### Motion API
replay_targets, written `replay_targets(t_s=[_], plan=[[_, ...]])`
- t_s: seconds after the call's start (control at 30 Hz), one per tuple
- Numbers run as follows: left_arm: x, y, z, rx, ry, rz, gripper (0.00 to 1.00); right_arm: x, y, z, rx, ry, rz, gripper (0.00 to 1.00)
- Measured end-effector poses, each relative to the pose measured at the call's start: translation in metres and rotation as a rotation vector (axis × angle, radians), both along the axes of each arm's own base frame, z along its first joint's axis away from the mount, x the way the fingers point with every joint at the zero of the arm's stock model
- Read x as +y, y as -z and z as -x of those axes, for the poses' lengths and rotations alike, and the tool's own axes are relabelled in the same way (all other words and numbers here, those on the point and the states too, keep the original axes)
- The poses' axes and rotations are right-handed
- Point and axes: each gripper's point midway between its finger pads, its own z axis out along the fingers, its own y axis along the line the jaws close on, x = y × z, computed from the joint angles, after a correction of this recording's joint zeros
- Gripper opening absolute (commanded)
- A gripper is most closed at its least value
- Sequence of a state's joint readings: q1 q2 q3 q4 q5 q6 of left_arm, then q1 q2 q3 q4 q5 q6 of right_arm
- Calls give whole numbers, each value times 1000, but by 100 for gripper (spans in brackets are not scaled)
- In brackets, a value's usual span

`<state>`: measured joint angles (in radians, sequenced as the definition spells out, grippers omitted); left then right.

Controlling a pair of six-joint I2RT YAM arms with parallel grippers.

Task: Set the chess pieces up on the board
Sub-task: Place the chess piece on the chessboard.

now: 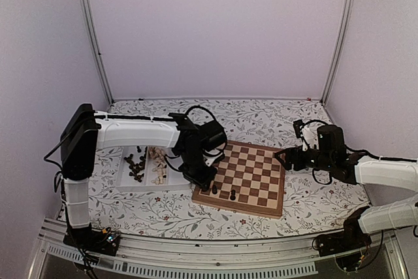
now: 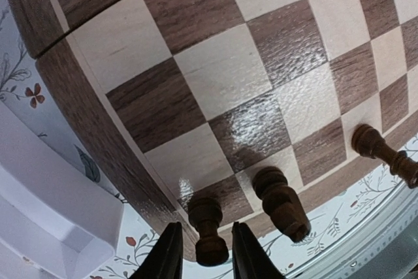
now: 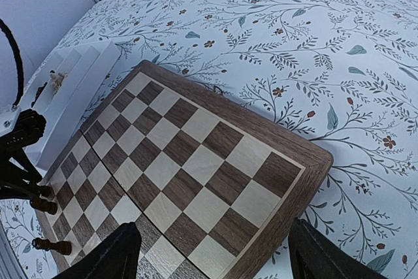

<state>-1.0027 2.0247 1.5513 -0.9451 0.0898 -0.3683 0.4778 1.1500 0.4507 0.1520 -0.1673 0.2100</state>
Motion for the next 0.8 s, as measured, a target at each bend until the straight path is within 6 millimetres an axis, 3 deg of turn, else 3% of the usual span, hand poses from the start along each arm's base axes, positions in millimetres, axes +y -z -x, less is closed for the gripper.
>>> replay_targets(t_s=[0.3,0.47,0.63,0.73,0.8], plan=[[-1,-3,-1,-7,5,0,36,0,0,0,2,2,-2,81],[4,-27,-12,-72,3,14,37,0,0,0,2,1,-3,81],[13,-68,-26,-144,-25,99,15,1,1,0,3,-1,-4,81],[23,-67,-32,-150,-37,97,2,1,1,0,3,-1,-4,81],[29,-54,-30,-128,-40,68,0,1,1,0,3,-1,-4,81]])
